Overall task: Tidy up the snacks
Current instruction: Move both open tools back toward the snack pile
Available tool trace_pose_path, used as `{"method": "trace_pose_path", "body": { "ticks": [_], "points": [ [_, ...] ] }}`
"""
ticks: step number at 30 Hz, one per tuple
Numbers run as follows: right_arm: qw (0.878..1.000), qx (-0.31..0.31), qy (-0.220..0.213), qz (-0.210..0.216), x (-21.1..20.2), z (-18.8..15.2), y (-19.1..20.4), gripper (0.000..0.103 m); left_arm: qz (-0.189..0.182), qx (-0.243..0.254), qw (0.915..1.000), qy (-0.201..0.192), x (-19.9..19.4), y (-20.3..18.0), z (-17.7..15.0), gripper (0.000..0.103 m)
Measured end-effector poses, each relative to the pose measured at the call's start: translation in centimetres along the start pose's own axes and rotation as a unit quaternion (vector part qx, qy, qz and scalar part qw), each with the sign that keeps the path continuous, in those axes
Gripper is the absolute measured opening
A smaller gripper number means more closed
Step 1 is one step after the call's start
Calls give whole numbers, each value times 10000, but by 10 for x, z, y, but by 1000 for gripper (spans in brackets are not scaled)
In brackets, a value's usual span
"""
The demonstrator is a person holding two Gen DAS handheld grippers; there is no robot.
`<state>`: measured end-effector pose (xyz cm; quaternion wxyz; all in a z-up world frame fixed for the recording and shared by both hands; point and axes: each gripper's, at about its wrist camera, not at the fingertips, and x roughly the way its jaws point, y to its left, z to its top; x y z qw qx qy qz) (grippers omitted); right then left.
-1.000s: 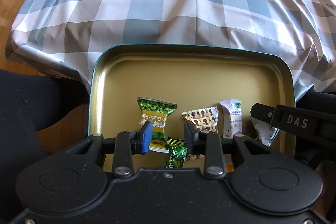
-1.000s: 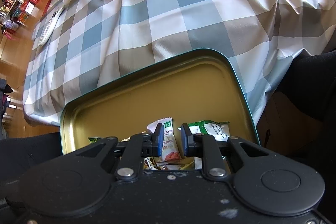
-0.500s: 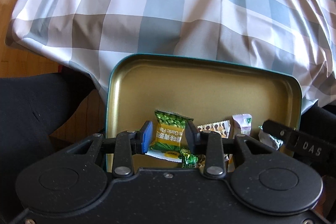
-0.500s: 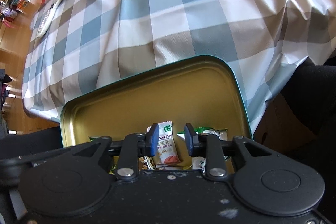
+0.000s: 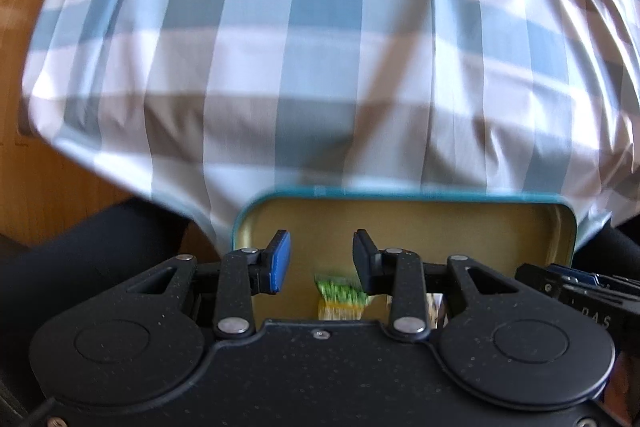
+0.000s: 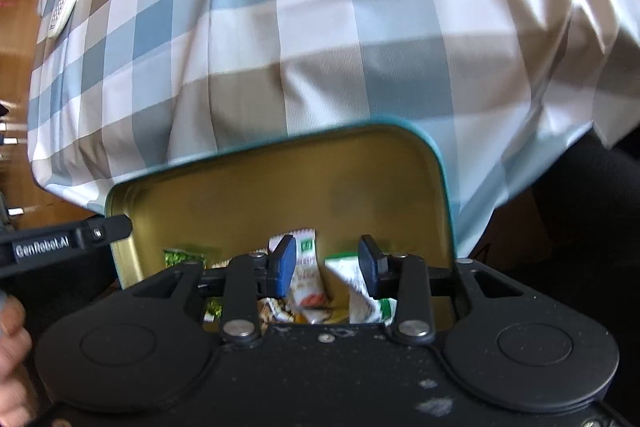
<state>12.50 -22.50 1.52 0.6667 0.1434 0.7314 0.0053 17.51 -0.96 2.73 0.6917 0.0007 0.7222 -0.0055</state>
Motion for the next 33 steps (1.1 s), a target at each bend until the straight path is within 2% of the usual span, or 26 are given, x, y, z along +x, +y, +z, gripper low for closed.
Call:
{"method": "trace_pose_path", "body": {
  "ticks": [4,12,20,25,29,33],
  "points": [
    [9999,-81,-70,-119,-6,23,8,38,5,-83,9999,-125,-5,1,27,45],
    [9995,41,-205,-226,-4,79,19,41,-214,-529,9981,-235,3,10,79,45],
    [9985,267,-373,-283,9,138,26,42,93,-879,9941,-636,20,21,127,45],
    [9965,342,-683,-327,15,173,32,42,206,-844,9938,-692,31,24,145,45],
    [9945,397,-904,-342,16,201,40,43,-4,-981,9935,-585,32,30,155,45],
    [9926,465,-1079,-297,15,225,51,44,112,-1032,9922,-685,26,31,159,45]
  ]
}}
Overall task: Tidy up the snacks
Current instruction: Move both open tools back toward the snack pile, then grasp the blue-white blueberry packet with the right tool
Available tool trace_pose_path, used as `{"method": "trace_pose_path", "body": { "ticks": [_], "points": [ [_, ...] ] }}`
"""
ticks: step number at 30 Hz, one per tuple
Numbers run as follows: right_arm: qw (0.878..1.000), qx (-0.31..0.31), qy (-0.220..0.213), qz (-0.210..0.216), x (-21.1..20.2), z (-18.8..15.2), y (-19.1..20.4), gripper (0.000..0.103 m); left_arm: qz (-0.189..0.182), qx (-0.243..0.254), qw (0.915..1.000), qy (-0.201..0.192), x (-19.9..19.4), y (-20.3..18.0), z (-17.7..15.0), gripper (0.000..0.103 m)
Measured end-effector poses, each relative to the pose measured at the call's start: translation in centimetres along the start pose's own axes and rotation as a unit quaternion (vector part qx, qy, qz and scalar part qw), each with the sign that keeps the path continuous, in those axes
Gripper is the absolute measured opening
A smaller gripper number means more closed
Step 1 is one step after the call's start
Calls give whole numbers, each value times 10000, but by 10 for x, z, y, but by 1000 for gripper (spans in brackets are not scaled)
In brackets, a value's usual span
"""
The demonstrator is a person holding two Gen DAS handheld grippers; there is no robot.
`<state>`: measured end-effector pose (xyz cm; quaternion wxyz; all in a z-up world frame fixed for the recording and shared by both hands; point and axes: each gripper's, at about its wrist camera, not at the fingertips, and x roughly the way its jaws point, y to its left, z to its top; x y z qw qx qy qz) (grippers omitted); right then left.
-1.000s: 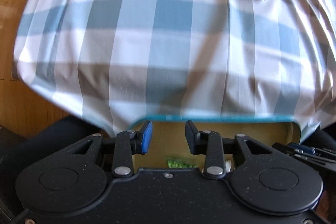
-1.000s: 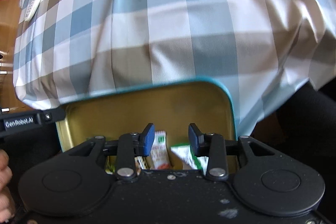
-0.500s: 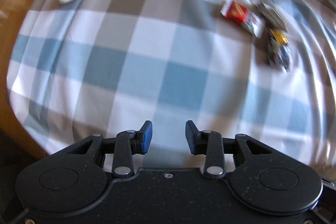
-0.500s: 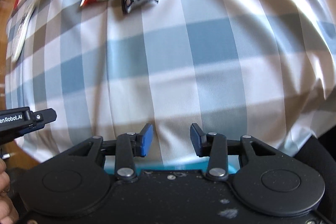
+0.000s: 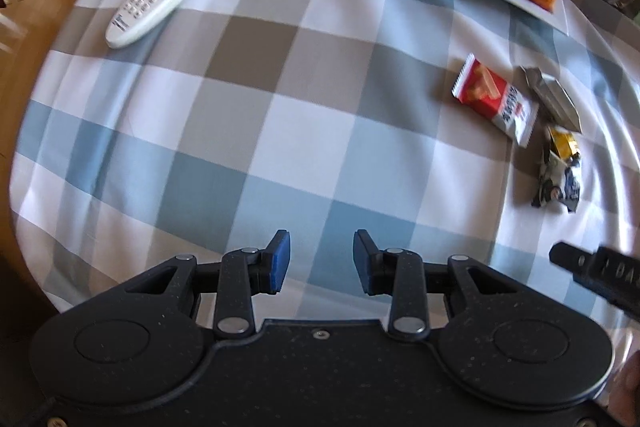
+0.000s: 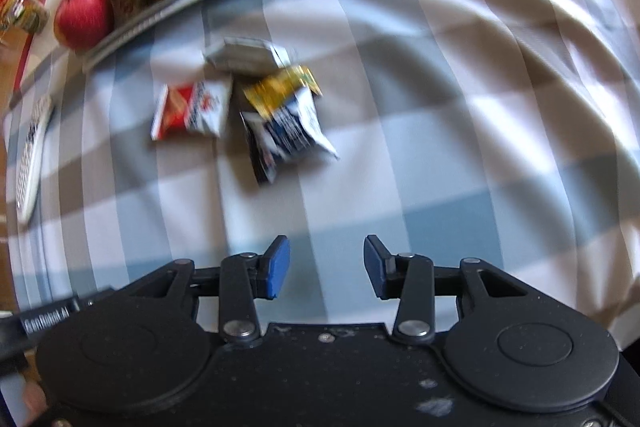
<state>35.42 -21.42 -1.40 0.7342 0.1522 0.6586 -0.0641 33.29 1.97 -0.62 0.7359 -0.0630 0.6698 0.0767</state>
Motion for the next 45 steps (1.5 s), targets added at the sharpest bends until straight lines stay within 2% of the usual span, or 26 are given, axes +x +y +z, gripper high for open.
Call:
{"method": "trace_pose_path", "body": {
  "ticks": [6,11,13,16,21,29,33,38,45],
  "points": [
    [9994,328,-122,6,11,21,13,44,-210,62,9997,46,-4,0,-2,45],
    [9931,964,-658,141,10,40,14,44,-236,101,9997,23,-6,-1,-3,45],
    [9900,1114,-865,80,11,47,16,44,-263,103,9996,25,-6,-1,-3,45],
    [9903,975,-969,-226,19,56,22,44,-249,112,9996,27,-5,-2,-4,45],
    [9950,629,-710,-303,31,51,18,44,-321,108,9994,67,-6,-2,-4,45],
    [9975,148,-453,-523,28,22,-1,44,-354,155,9993,8,-9,-2,-8,45],
    [9980,287,-361,-436,25,12,-14,44,-327,107,9994,32,-7,1,-8,45],
    [9979,533,-346,-87,12,9,-19,44,-372,42,9993,26,-9,2,-7,45],
    [9957,907,-179,28,5,2,-22,44,-450,22,9990,13,-12,5,-8,45]
  ]
}}
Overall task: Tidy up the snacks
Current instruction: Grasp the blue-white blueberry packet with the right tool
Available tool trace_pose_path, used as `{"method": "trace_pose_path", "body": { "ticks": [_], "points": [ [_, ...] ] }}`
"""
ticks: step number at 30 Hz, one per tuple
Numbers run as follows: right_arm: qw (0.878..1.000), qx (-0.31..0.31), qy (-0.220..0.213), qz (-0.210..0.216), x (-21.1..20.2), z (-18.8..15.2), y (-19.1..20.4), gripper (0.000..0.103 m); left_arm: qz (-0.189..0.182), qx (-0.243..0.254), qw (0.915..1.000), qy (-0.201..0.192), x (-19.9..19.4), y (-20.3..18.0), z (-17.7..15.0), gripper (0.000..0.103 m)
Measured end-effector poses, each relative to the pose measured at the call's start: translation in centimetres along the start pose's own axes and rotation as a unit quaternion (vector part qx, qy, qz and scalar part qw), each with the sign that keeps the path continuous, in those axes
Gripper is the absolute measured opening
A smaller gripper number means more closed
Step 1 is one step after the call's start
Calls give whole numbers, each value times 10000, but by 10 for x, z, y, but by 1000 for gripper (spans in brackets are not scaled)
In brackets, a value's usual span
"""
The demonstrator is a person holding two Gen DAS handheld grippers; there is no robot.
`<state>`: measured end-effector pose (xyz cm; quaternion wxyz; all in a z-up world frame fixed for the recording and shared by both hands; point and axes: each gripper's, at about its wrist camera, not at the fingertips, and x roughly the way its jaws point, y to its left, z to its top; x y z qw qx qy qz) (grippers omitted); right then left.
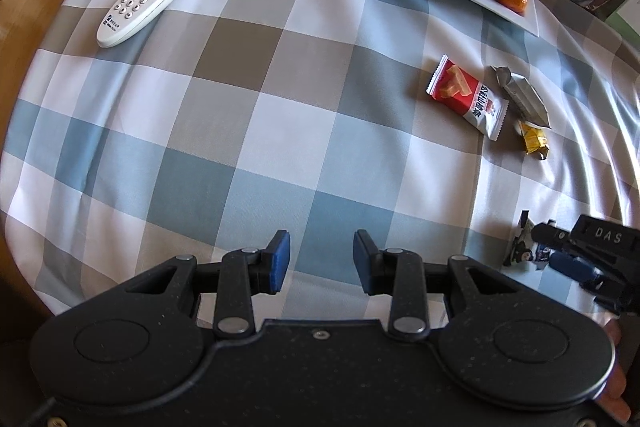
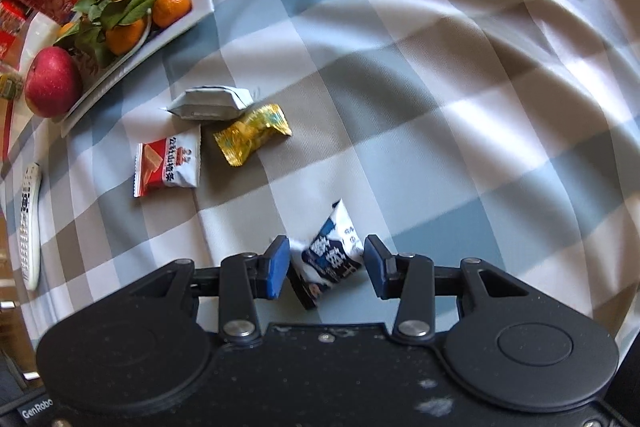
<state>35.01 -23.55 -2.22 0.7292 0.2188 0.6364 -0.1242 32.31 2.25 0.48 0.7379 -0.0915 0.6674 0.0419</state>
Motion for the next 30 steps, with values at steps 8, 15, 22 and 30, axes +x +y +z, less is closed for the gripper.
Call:
{"method": "trace_pose_path", "body": {
  "ticks": [8,15,22,30],
  "points": [
    [9992,249,302,92,0,-15,1,44,-48,-85,10000,-5,-2,4,0,45],
    [9968,363,671,232,13,-21,9,44,-64,-100,9999,11,-2,5,-1,45],
    [9992,229,2,-333,10,-4,19,44,-92,-112,9999,18,-2,4,1,45],
    [9984,52,-197,-523,18,12,28,45,-61,-52,9999,81,2,2,2,45]
  ]
}}
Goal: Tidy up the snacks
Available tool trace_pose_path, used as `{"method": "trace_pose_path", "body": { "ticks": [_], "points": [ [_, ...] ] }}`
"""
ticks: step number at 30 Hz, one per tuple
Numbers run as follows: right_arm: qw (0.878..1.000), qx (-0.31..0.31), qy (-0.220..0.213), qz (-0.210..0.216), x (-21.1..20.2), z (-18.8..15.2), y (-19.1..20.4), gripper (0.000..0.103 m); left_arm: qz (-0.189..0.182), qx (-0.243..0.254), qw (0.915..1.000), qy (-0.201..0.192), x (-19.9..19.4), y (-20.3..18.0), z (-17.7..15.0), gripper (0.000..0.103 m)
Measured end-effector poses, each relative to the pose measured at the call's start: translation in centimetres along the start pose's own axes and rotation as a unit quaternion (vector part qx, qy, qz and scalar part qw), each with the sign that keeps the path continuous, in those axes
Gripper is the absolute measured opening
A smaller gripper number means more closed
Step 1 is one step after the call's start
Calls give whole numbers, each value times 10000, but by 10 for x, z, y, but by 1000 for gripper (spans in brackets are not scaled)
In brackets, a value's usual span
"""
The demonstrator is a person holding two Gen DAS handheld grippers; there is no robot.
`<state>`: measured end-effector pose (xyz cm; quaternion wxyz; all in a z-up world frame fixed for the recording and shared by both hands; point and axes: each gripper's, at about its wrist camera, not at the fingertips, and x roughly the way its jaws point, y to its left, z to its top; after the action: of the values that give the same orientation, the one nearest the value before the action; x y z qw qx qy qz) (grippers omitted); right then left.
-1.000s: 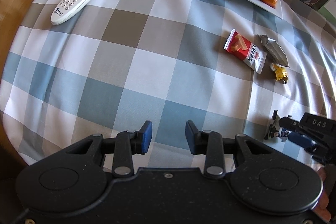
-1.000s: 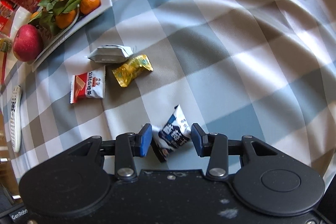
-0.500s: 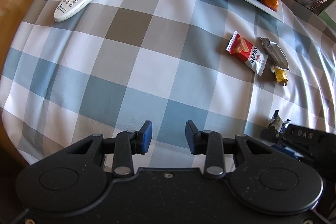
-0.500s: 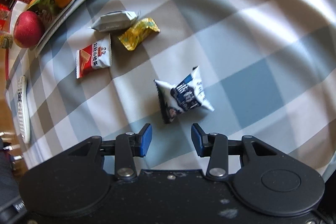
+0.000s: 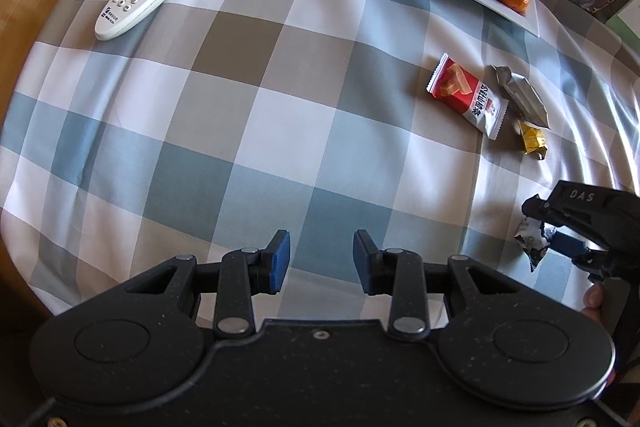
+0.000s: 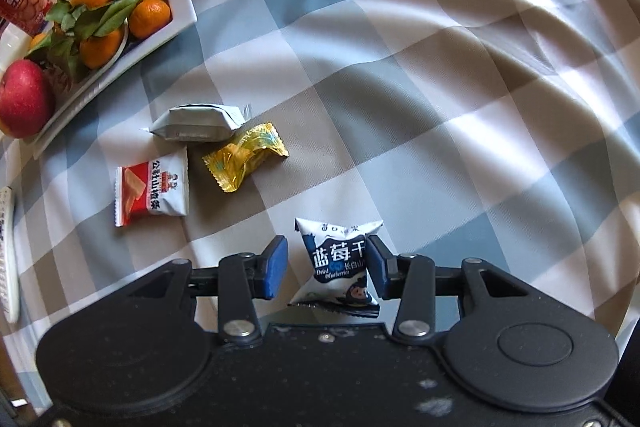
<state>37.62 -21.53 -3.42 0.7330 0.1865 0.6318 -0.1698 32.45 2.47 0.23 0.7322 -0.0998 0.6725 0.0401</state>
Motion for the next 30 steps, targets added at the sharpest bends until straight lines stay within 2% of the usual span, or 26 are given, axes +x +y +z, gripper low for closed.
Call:
{"method": "trace_pose_path", "body": {
  "ticks": [4,7,8,9,11,16,21,23,26,30],
  "points": [
    [9999,-105,103,-10,9,-4,-2,45,-13,-18,10000,28,1,0,2,45],
    [9994,-333,11,-82,9,-10,-2,42,-11,-2,10000,37,2,-1,3,45],
    [9989,-452,15,-146,9,-11,-2,35,-5,7,10000,44,2,-1,3,45],
    [9982,-568,8,-191,9,-13,-2,31,2,10,10000,57,3,-2,3,45],
    [9965,-794,-45,-246,7,-18,-4,30,2,4,10000,88,5,-2,3,45],
    [9946,-1033,57,43,0,-34,-25,30,-21,29,9998,197,13,-5,4,45],
    [9920,-1194,-84,395,-12,-58,-51,30,93,15,9997,219,21,-12,2,45],
    [9923,-1095,-64,583,-12,-63,-61,30,231,25,9996,159,24,-15,0,45],
    [9924,-950,110,772,-9,-66,-70,30,243,130,9996,-6,25,-21,-3,45],
    [9909,-1086,275,750,-12,-68,-66,30,277,126,9990,-323,22,-25,-7,45]
  ]
}}
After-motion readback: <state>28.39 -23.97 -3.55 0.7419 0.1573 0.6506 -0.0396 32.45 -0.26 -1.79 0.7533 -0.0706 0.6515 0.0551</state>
